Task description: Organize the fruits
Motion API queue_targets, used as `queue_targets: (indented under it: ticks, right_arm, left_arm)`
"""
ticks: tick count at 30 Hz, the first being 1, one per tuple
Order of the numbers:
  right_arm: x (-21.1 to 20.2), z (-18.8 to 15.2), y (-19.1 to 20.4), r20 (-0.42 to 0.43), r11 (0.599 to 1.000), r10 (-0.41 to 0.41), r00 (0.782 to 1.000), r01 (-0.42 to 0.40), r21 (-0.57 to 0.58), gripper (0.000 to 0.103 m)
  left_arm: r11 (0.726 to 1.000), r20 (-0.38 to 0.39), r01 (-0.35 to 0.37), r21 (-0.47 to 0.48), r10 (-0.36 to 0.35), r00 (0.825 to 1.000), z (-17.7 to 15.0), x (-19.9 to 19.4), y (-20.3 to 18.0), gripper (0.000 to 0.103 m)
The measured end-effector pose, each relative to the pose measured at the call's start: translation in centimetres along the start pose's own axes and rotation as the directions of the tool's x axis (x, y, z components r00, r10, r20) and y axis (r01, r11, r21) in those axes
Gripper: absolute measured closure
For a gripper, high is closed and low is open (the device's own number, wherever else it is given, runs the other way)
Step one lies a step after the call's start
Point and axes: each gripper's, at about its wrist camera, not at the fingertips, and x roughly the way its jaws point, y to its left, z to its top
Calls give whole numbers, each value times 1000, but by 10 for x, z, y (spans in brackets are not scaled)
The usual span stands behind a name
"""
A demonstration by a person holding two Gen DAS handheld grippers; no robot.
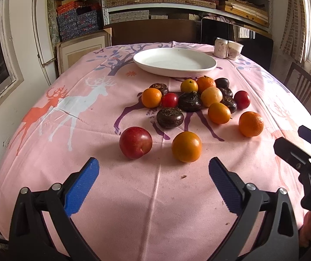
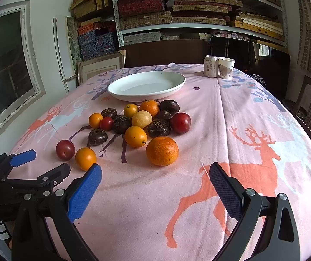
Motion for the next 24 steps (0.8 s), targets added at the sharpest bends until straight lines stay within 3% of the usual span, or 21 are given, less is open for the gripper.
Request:
queue_targets:
  ticks: [5,11,24]
  right_arm:
    - [3,0,-1,-4,1000,1,1000,-1,0,3]
    - [6,0,0,-4,1000,9,1000,-9,-7,3]
    - [12,7,10,5,999,5,1000,-5,-49,3]
  left_arm:
    - [998,63,58,-10,-57,996,-4,-6,1,4]
    - [1000,65,-14,-10,15,998,2,-4,1,4]
    - [997,35,-56,-44,57,998,10,3,12,4]
